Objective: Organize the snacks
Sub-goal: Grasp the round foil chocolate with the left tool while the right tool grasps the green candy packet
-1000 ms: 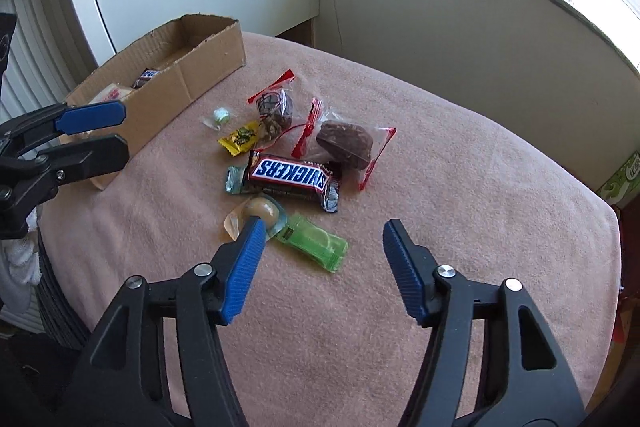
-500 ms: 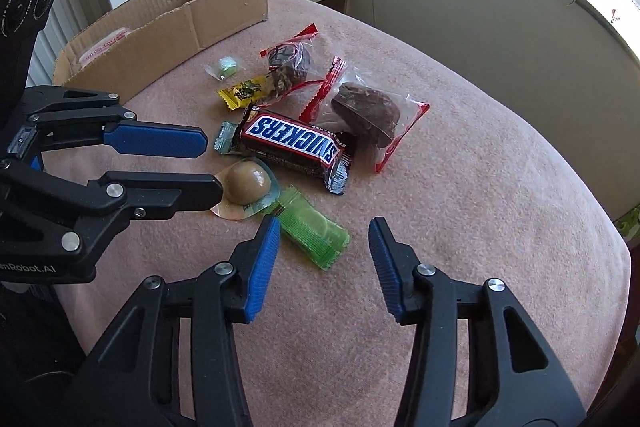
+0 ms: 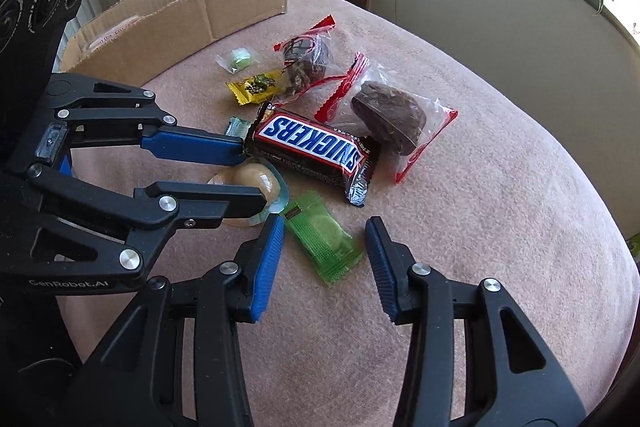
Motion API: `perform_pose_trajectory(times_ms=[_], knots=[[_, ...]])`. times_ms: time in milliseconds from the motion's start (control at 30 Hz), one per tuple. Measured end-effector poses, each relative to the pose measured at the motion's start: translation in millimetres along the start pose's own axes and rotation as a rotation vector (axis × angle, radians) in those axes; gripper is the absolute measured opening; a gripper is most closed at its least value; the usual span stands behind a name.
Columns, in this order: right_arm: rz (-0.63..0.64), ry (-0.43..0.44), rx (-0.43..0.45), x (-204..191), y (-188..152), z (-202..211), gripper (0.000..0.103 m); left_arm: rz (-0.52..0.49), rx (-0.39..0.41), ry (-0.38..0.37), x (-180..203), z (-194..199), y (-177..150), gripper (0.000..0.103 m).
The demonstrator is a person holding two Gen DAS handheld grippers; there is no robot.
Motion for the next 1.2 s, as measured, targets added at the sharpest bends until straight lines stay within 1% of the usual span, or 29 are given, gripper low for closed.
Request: perform_pose_trajectory(times_ms=[33,100,167,233,300,333,433,733,900,1200], knots=[[0.0,0.004,0.0,0.0,-0.5,0.4,0.041,-0.006,-0.002,-0.002,1.0,-0.9,0.0,0.024],[0.003,0.006,-0.001,-0.4,-1.9,1.4,0.038,-0.02,-0.005,0.004,3.4,-1.1,-1.0,0.024],[0.008,0.01,-0.006,-0.9,-3.5,2.5,0.037,-0.031,-0.014,0.0,3.8,-3.0,-2.1,0.024],[0.013,0.013,-0.013,-0.6,-5.3,3.8,0.033,-0.033,-0.013,0.001,4.8,-3.2,-1.4,0.024],[0.009,0.008,-0.02,0.5,-5.5,4.4,0.027,-0.043,-0.009,0.013,6.2,-3.3,-2.3,0.024],[0.005,0.005,-0.021,1.0,-5.8,4.9,0.026,-0.05,-0.005,0.023,7.6,-3.5,-2.6,0.024],[-0.013,0.001,-0.022,1.5,-7.4,6.3,0.025,-0.063,0.001,0.039,11.3,-5.3,-0.5,0.024],[-0.099,0.003,0.011,4.8,-16.2,19.8,0.025,-0.035,0.015,-0.016,12.1,9.6,-8.8,0.023],[-0.133,-0.006,0.031,5.6,-19.3,30.5,0.025,-0.032,0.044,-0.026,15.5,25.1,-11.3,0.023],[-0.184,-0.015,0.078,3.4,-23.8,54.2,0.025,-0.003,0.109,-0.031,5.3,56.4,-15.1,0.023]])
Point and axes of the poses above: each gripper's, at about its wrist camera, not at the fingertips, and z roughly against the way its jaws point, x to its right, y to its top, the point moved 6 cm from there along -z, roughly the way its jaws point, and after that the axes turned 10 degrees about -x, right-handed, at the moved point
